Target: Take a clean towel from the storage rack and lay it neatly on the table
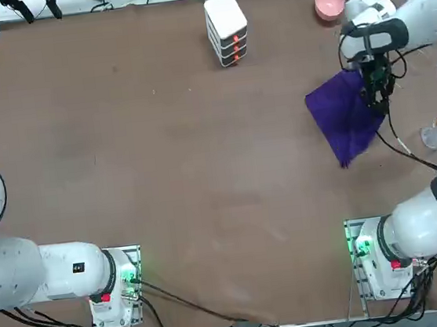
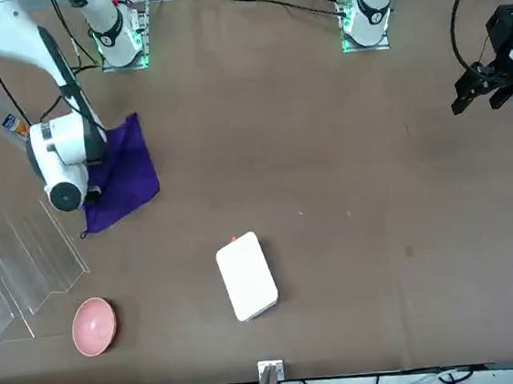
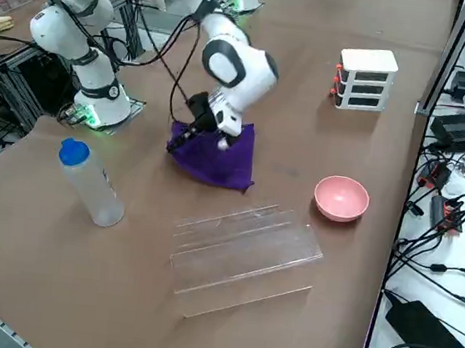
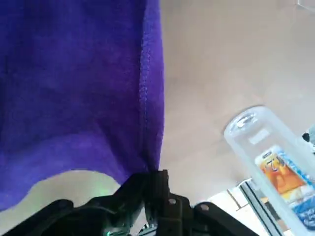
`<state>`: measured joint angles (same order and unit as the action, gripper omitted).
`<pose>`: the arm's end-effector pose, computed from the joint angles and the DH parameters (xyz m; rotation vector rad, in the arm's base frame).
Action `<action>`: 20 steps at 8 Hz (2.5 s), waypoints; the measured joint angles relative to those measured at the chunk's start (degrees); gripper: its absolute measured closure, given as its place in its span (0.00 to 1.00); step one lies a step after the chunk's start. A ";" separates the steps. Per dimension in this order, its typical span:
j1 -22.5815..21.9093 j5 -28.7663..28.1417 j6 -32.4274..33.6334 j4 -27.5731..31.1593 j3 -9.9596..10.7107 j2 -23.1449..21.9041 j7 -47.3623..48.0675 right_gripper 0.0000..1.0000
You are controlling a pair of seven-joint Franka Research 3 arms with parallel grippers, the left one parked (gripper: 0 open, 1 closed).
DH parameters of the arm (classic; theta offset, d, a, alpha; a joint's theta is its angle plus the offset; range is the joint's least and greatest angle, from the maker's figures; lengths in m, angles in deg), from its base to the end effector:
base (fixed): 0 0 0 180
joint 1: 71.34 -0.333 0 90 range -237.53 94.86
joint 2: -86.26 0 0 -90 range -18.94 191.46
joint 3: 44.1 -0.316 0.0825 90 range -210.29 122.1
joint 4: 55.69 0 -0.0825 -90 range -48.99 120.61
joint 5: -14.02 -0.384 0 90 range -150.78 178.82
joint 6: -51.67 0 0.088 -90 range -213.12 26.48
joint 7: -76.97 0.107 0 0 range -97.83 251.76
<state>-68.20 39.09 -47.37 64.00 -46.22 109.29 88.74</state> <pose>0.4936 -0.0473 0.2026 2.5396 0.0302 -0.9556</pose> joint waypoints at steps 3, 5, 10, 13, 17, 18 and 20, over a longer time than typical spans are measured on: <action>2.03 1.72 -2.10 0.29 -0.01 -0.01 -1.83 0.83; 2.84 4.07 -3.65 0.38 -0.03 0.01 -1.98 0.65; 4.20 -3.66 -5.09 -9.63 -2.21 -1.26 -2.52 0.00; 4.62 -21.14 4.37 -26.55 -2.80 -3.76 -3.26 0.00; 4.58 -28.57 15.24 -40.65 -1.84 -8.65 -7.26 0.00; 1.17 -28.57 15.02 -38.65 0.34 -12.76 -7.29 0.00; -6.13 -27.50 4.84 -25.51 5.47 -21.85 -7.07 0.00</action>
<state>-74.34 11.60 -42.52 38.49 -40.74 87.44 81.67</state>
